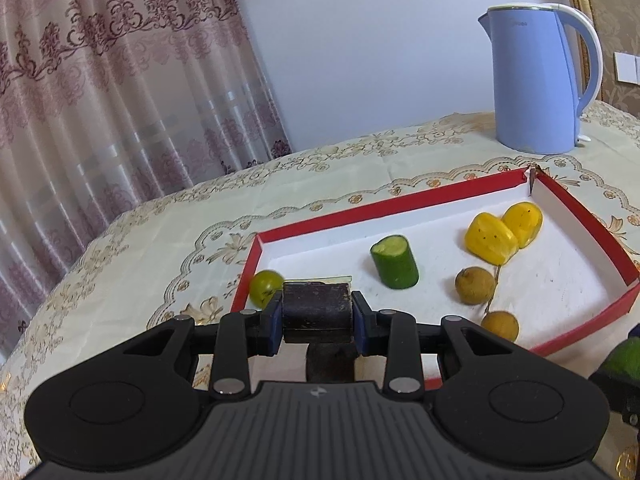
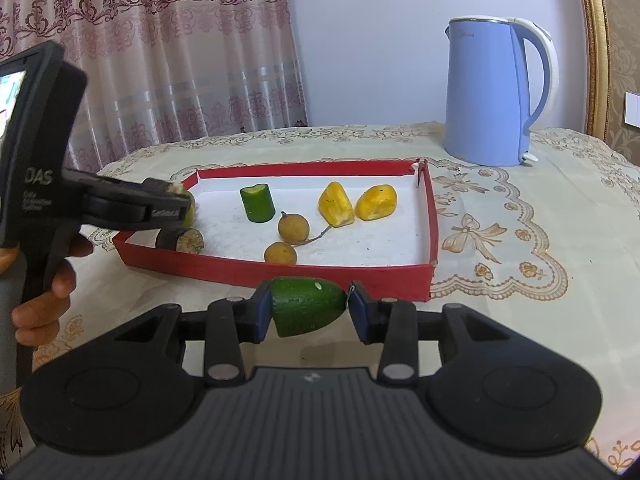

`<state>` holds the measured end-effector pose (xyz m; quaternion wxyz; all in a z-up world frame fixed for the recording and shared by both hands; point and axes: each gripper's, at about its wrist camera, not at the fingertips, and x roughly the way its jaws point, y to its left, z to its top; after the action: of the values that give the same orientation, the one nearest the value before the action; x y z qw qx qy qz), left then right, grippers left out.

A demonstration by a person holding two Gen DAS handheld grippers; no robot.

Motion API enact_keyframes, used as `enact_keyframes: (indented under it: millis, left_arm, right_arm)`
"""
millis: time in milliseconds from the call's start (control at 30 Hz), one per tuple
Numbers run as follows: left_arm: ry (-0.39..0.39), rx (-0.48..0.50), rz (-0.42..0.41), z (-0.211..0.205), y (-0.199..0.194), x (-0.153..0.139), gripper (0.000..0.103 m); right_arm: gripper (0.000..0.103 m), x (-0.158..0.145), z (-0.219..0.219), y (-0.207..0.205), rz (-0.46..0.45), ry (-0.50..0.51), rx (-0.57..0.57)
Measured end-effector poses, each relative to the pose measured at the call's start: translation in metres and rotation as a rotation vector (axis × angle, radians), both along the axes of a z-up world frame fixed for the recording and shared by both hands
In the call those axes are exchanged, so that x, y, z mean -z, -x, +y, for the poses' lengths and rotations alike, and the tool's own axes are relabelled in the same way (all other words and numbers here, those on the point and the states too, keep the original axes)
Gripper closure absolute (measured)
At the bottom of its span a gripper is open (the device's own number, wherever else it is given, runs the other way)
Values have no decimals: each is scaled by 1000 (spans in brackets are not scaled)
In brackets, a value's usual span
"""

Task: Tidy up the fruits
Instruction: 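Carry the dark cylinder into the tray and open the left gripper while the right holds the green fruit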

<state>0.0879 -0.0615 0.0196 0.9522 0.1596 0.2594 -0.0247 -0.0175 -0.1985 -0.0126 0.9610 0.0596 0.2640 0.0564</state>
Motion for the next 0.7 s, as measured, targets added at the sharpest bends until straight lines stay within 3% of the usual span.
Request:
enact_keyframes:
  millis: [700]
  left_arm:
    - [-118,27,-3,-42,-45,9,70]
  right_arm:
    - [65,0,-3,0,2,-5,9]
